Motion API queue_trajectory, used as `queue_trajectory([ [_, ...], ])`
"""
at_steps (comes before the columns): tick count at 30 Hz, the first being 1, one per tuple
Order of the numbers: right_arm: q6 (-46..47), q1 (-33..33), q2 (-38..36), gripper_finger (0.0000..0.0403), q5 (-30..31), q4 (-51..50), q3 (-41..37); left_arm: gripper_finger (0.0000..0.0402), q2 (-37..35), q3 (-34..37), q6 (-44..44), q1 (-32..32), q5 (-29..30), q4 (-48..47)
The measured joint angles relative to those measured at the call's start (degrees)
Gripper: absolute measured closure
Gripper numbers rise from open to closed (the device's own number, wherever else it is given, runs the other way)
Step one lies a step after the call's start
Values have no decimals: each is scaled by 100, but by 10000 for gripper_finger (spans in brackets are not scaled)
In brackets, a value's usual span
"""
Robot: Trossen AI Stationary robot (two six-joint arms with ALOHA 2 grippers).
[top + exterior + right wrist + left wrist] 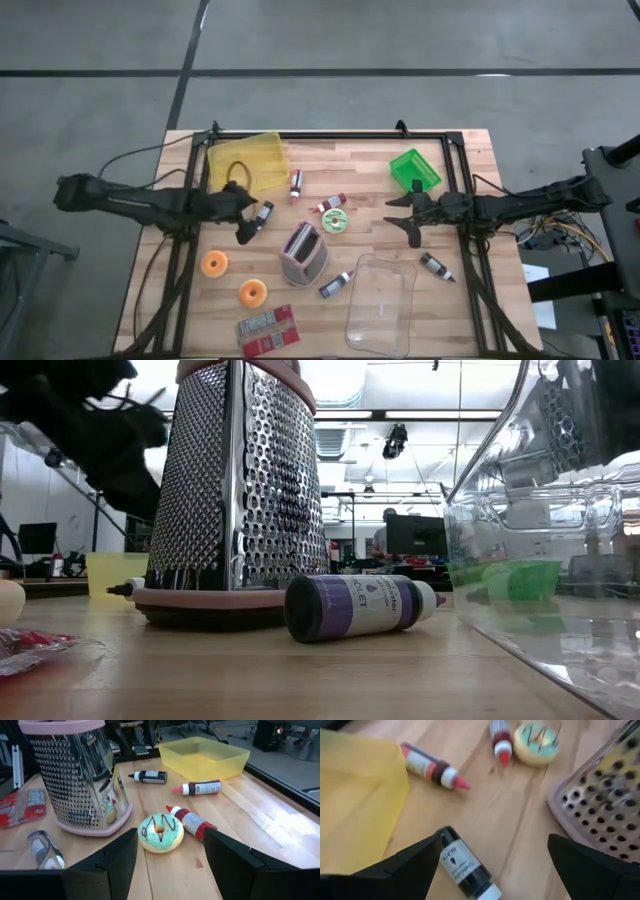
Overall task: Pick & Place Food Item
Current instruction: Put the left black food coloring into the yellow bin
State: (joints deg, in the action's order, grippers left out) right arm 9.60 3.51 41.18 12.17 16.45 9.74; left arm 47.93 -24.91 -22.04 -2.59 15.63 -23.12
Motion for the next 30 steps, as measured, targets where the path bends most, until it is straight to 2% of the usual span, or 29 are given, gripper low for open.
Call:
queue_trajectory([
  [7, 39, 0, 14, 182, 1, -270, 26, 32, 1659, -1132, -736, 0, 168, -948],
  [14, 51, 0, 15, 182, 1, -325, 26, 32, 2997, -1718, -1287, 2, 243, -1637],
  [19, 31, 0, 17, 182, 1, -358, 26, 32, 3484, -1850, -1496, 7, 269, -1758],
  [30, 31, 0, 14, 182, 0, -383, 26, 32, 3937, -1879, -1788, 66, 279, -1746],
])
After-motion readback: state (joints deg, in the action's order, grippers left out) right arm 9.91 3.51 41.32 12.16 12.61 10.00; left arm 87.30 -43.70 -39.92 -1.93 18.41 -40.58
